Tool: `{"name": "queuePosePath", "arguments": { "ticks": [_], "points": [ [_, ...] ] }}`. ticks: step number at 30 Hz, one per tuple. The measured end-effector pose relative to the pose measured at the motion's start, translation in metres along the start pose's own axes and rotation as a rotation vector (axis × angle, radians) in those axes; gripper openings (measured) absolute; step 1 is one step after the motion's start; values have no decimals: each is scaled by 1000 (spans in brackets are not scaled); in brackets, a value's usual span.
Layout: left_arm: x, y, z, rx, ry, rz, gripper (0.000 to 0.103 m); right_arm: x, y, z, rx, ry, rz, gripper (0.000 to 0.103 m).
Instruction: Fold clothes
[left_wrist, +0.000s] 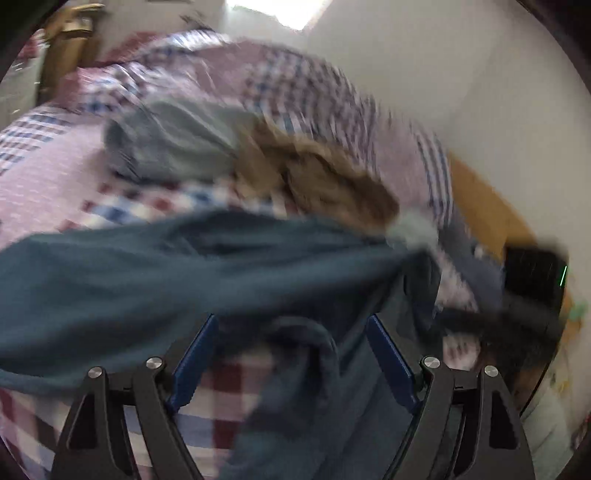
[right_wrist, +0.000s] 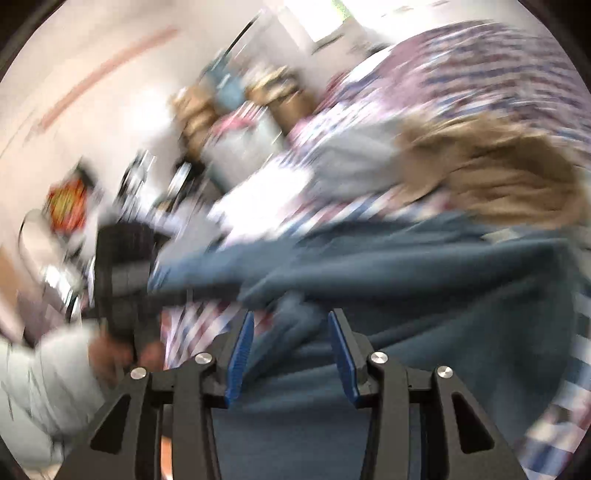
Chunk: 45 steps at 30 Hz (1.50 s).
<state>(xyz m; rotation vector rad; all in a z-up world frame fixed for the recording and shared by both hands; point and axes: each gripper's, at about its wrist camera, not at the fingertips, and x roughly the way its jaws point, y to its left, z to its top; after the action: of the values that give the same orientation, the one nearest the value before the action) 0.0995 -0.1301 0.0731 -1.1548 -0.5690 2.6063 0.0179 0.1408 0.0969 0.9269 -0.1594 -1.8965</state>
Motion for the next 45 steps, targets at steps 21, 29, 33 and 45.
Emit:
{"name": "queuePosePath", "arguments": {
  "ticks": [21,29,33,45],
  "points": [
    [-33,79,22,-343,-235,261,2,-54,-111,-9,399,-136,-330,47],
    [-61,134,7,-593,-280,443,2,-25,-96,-17,296,8,-357,47],
    [-66,133,8,-601,-322,512,2,-7,-90,-22,273,71,-327,47],
    [-118,113,5,-634,-559,614,88,29,-72,-22,204,118,-326,47]
  ]
}}
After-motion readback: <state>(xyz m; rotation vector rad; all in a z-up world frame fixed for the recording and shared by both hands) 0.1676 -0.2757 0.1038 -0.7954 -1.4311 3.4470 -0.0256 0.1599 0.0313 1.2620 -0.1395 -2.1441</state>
